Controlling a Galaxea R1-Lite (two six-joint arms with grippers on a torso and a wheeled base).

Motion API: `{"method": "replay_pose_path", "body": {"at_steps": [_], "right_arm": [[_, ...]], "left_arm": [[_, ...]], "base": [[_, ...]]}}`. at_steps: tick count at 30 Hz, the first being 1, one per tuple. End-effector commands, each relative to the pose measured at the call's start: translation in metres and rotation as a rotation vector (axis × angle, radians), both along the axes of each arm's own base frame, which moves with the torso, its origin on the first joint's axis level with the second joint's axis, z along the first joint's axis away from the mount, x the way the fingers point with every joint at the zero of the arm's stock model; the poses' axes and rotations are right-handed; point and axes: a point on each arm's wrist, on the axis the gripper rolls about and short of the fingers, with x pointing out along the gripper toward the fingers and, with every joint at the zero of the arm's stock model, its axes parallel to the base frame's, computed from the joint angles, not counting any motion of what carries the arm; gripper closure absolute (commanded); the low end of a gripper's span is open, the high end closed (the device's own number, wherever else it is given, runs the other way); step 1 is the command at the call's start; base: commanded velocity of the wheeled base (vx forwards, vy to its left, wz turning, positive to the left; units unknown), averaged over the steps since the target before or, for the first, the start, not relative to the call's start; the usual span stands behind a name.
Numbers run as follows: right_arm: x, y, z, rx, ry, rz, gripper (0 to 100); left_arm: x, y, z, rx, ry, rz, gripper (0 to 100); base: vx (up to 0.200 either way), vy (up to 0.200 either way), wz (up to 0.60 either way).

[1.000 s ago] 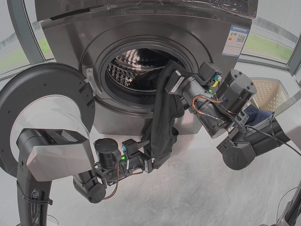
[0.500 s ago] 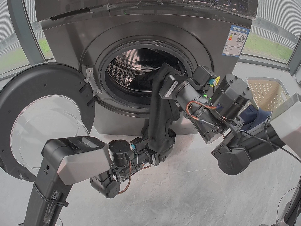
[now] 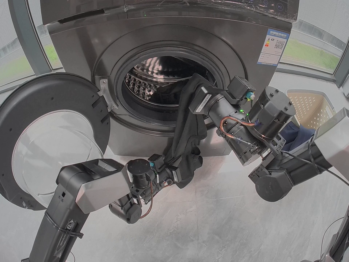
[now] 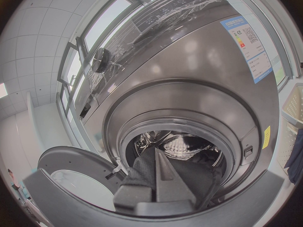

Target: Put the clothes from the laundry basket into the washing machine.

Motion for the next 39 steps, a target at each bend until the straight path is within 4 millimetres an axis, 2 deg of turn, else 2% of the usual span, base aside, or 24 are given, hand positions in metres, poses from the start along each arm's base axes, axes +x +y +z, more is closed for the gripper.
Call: {"method": "replay_pose_path", "body": {"at_steps": [1, 5, 6, 7, 8, 9, 11, 13, 15, 18, 20, 25, 34, 39], "right_arm": [[0.009, -0.019, 0.0, -0.002, 0.007, -0.051, 100], [0.019, -0.036, 0.0, 0.005, 0.017, -0.098, 100], [0.02, -0.037, 0.0, 0.005, 0.017, -0.101, 100], [0.022, -0.043, -0.002, -0.001, 0.023, -0.117, 100], [0.023, -0.044, -0.003, -0.002, 0.024, -0.12, 100], [0.025, -0.049, -0.005, -0.008, 0.032, -0.135, 100], [0.025, -0.053, -0.004, -0.005, 0.031, -0.142, 100], [0.02, -0.062, -0.001, -0.003, 0.037, -0.152, 100], [0.014, -0.065, -0.003, -0.009, 0.05, -0.148, 100], [0.006, -0.069, -0.005, -0.02, 0.062, -0.139, 100], [-0.007, -0.075, -0.008, -0.023, 0.061, -0.125, 100], [-0.025, -0.086, -0.027, -0.044, 0.098, -0.095, 100], [-0.032, -0.081, -0.035, -0.049, 0.112, -0.065, 100], [-0.03, -0.084, -0.035, -0.045, 0.112, -0.077, 100]], "left_arm": [[-0.008, 0.016, 0.031, -0.011, -0.016, 0.017, 100], [-0.039, 0.037, 0.071, -0.002, -0.011, -0.011, 100], [-0.042, 0.039, 0.073, 0.002, -0.008, -0.017, 100], [-0.058, 0.05, 0.09, 0.007, -0.008, -0.046, 100], [-0.063, 0.052, 0.094, 0.008, -0.008, -0.055, 100], [-0.083, 0.065, 0.11, 0.01, -0.008, -0.09, 100], [-0.091, 0.071, 0.117, 0.008, -0.01, -0.102, 100], [-0.11, 0.09, 0.136, 0.001, -0.03, -0.124, 100], [-0.117, 0.099, 0.14, 0.002, -0.03, -0.133, 100], [-0.122, 0.107, 0.141, 0.006, -0.024, -0.144, 100], [-0.124, 0.11, 0.14, 0.01, -0.013, -0.162, 100], [-0.118, 0.113, 0.133, 0.027, -0.003, -0.148, 100], [-0.112, 0.121, 0.134, 0.022, -0.008, -0.108, 100], [-0.107, 0.133, 0.154, -0.019, -0.071, -0.06, 100]], "base": [[0.0, 0.0, 0.0], [0.0, 0.0, 0.0], [0.0, 0.0, 0.0], [0.0, 0.0, 0.0], [0.0, 0.0, 0.0], [0.0, 0.0, 0.0], [0.0, 0.0, 0.0], [0.0, 0.0, 0.0], [0.0, 0.0, 0.0], [0.0, 0.0, 0.0], [0.0, 0.0, 0.0], [0.0, 0.0, 0.0], [0.0, 0.0, 0.0], [0.0, 0.0, 0.0]]}}
